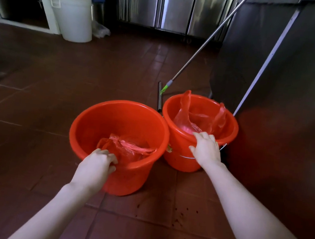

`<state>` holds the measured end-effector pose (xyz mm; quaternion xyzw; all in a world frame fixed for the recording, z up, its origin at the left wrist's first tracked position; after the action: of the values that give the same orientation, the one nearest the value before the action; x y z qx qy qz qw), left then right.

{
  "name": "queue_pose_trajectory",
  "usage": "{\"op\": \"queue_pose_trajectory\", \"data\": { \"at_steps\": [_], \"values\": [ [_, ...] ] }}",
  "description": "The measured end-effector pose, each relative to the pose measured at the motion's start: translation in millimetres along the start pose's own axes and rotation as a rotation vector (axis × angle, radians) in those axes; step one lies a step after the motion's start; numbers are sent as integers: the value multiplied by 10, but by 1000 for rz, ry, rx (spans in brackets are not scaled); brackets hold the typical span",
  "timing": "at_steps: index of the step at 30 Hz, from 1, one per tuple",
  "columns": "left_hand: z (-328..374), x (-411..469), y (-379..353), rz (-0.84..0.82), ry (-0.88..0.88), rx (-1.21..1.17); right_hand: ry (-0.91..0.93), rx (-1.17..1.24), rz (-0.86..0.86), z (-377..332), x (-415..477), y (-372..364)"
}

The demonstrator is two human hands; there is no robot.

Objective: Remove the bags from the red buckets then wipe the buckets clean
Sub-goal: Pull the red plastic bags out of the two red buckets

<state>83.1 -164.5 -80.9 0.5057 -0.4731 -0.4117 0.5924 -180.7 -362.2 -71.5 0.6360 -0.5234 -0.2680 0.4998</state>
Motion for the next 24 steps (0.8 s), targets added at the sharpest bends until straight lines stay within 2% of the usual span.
{"op": "queue_pose_trajectory", "data": {
  "at_steps": [3,13,20,22,24],
  "values": [
    [85,179,-62,9,66,14,-3,-65,-83,77,135,-76],
    [156,618,-186,57,187,126,23,-70,-131,156,330,-239],
    [242,741,-73,3,244,287,70,76,-196,210,-408,-140],
    [361,638,-10,56,228,291,86,152,-206,186,-706,-97],
    [571,477,47,143,168,196,115,218,-218,131,-1006,-14]
  ]
}}
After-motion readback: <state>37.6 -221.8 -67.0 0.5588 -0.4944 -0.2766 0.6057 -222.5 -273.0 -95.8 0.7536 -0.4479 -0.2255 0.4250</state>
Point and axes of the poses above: each hand's wrist, its own x-axis towards the middle knuckle, its own y-axis out of the back of the hand, z = x × y, the point moved 6 cm from there along x, towards the middle knuckle, and after that the axes turned 13 degrees about x, right-handed, at the moved point
